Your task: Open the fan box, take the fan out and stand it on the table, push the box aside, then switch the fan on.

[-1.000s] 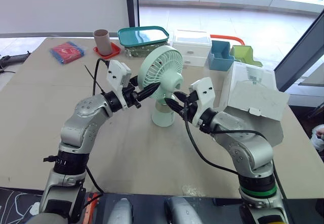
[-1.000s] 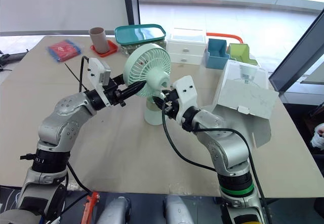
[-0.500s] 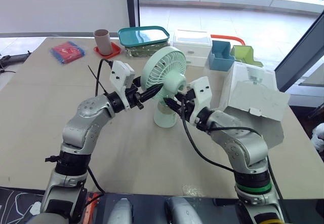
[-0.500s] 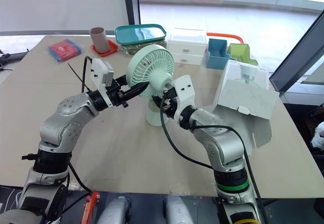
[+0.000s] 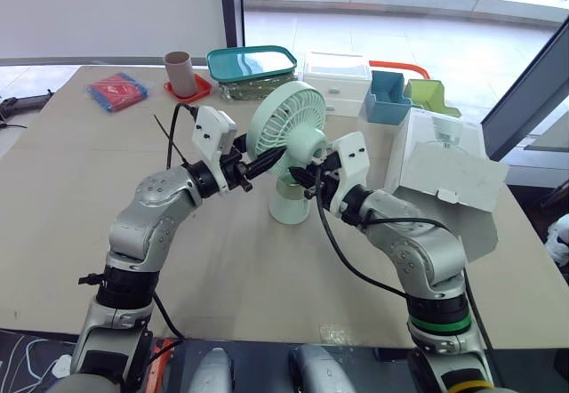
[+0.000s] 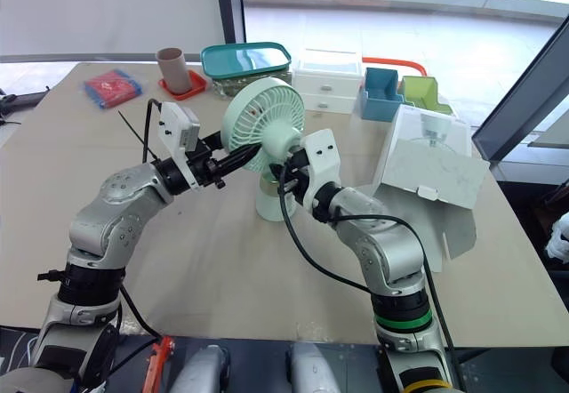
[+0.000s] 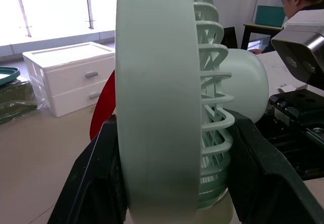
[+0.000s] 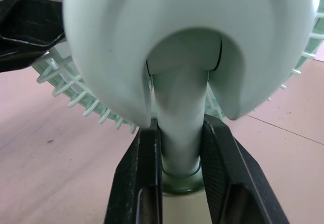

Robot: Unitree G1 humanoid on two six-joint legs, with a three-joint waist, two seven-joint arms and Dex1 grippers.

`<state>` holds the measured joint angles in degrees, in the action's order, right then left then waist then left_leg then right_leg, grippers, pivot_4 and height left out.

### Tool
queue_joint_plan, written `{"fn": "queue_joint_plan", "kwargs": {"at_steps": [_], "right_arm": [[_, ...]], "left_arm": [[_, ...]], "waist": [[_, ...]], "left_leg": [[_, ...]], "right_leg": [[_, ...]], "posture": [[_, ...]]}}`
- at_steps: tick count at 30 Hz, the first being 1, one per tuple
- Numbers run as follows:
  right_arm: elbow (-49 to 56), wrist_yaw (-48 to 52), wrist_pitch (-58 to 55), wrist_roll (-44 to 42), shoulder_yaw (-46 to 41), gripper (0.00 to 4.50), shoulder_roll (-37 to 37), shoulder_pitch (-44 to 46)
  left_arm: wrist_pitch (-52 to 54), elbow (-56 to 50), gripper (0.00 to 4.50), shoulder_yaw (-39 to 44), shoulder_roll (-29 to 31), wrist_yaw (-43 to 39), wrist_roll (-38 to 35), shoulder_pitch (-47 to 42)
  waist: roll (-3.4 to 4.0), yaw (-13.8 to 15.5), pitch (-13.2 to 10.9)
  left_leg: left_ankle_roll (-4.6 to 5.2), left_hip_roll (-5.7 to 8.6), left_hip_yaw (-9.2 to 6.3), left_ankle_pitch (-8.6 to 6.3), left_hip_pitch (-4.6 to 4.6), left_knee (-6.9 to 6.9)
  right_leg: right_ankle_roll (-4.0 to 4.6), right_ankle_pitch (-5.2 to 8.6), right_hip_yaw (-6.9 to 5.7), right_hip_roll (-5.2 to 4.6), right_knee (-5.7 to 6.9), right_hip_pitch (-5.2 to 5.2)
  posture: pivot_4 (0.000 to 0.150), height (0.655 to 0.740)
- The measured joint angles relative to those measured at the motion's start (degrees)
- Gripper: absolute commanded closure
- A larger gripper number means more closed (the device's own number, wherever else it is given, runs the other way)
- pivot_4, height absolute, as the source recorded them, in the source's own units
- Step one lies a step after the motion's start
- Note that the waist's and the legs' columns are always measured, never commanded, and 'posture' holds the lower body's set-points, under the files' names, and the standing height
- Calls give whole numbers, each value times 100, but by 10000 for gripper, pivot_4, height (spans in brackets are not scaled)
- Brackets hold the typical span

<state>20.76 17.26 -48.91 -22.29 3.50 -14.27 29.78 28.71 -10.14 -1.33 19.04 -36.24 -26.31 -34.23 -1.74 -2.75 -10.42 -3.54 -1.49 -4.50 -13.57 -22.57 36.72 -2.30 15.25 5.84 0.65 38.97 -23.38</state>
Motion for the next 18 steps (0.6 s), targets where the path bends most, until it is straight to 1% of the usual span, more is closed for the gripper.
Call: {"fn": "queue_joint_plan", "kwargs": {"at_steps": [18], "right_arm": [[2,9,-87,-7,-80,40664,14,15]], "left_arm": [[42,-49,25302,-37,-46,111,14,-1]], "waist": [[0,1,0]], "left_leg": [[0,0,0,0,0,0]], "right_leg": [[-1,1,0,-1,0,0]], "posture": [[1500,7400]]}}
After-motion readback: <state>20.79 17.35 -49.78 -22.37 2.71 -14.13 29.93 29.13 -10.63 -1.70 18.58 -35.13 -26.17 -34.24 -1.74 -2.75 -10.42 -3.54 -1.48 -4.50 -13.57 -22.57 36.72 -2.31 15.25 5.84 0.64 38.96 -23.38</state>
